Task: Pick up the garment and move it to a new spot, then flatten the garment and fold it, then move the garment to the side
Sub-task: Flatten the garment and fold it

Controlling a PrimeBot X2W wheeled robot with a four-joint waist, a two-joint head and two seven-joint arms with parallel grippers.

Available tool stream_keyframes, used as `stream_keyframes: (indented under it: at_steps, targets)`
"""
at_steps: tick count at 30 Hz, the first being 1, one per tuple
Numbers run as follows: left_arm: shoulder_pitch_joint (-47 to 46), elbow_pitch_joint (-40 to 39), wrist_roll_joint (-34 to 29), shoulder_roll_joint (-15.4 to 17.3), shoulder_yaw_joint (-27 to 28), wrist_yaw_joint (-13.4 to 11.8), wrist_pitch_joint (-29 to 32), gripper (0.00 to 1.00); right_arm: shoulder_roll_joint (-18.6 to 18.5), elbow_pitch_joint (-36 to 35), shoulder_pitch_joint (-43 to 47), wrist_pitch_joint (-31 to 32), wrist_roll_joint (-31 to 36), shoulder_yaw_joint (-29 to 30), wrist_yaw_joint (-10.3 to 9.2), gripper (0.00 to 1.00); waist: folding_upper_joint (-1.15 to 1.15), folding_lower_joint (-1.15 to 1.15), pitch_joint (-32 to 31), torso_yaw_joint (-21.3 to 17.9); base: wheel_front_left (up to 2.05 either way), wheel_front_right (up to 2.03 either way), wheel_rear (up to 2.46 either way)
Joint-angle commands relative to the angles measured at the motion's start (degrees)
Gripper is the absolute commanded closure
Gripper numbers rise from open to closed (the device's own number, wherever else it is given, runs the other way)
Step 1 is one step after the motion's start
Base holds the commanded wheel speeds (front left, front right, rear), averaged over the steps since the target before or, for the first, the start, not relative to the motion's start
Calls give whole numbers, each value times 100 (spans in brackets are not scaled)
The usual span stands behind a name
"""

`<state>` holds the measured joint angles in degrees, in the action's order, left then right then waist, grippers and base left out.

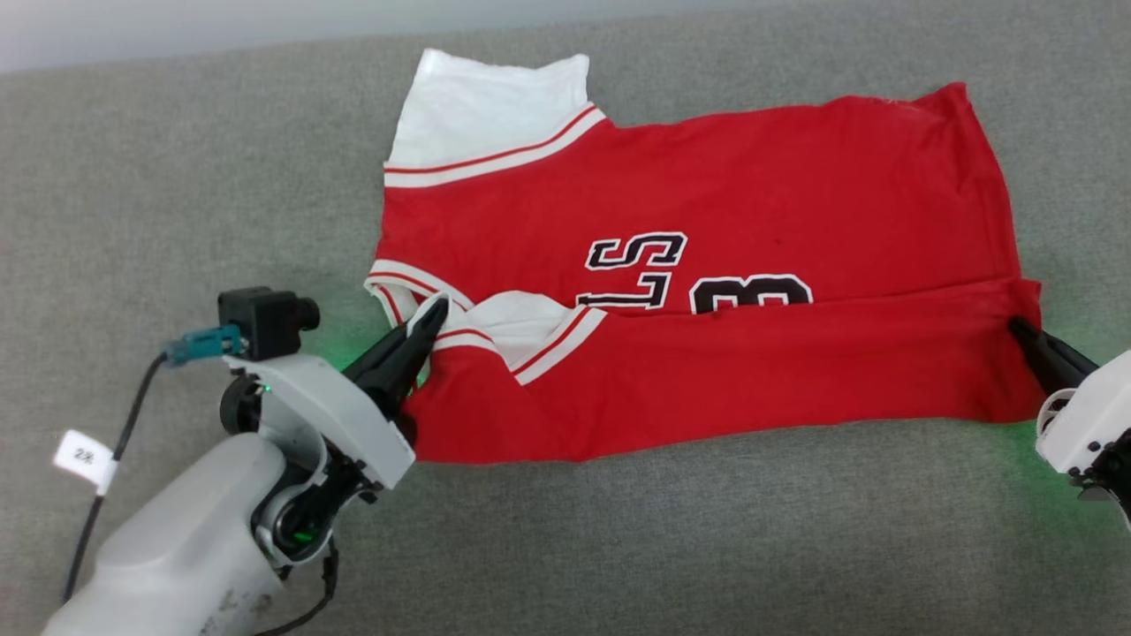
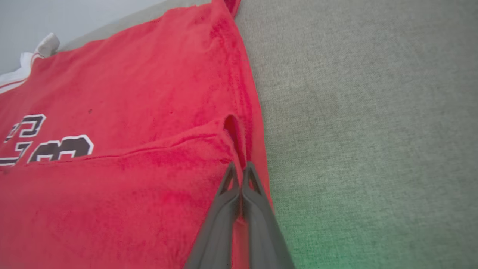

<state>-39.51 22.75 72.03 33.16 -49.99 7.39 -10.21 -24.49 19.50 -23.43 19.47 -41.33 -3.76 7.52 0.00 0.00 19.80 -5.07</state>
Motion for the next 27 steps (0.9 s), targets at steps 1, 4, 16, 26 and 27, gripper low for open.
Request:
stream_keyframes:
  at_steps: [1, 4, 16, 26, 27]
  targets:
    - [-101, 91, -42, -30, -100, 11, -43, 100, 3, 107, -87, -80, 13, -58, -6, 100, 0, 0, 86, 13, 0, 0, 0]
    - [-177, 225, -56, -50, -248, 11, -65, 100, -13, 228, -150, -141, 29, -179, -6, 100, 0, 0, 115, 2, 0, 0, 0]
    - [-747, 601, -207, 184, -964, 12, -108, 0, -148, 605, -319, -563, 58, -678, -6, 0, 0, 0, -247, 4, 0, 0, 0]
    - [-1372, 63, -316, 989, -1347, -286, 1321, 0, -374, 328, 85, -627, -92, -386, -6, 0, 0, 0, -797, 167, 0, 0, 0]
    - [-1403, -76, -235, 1049, -1371, -360, 1584, 0, -374, 299, 131, -613, -94, -348, -6, 0, 0, 0, -833, 182, 0, 0, 0]
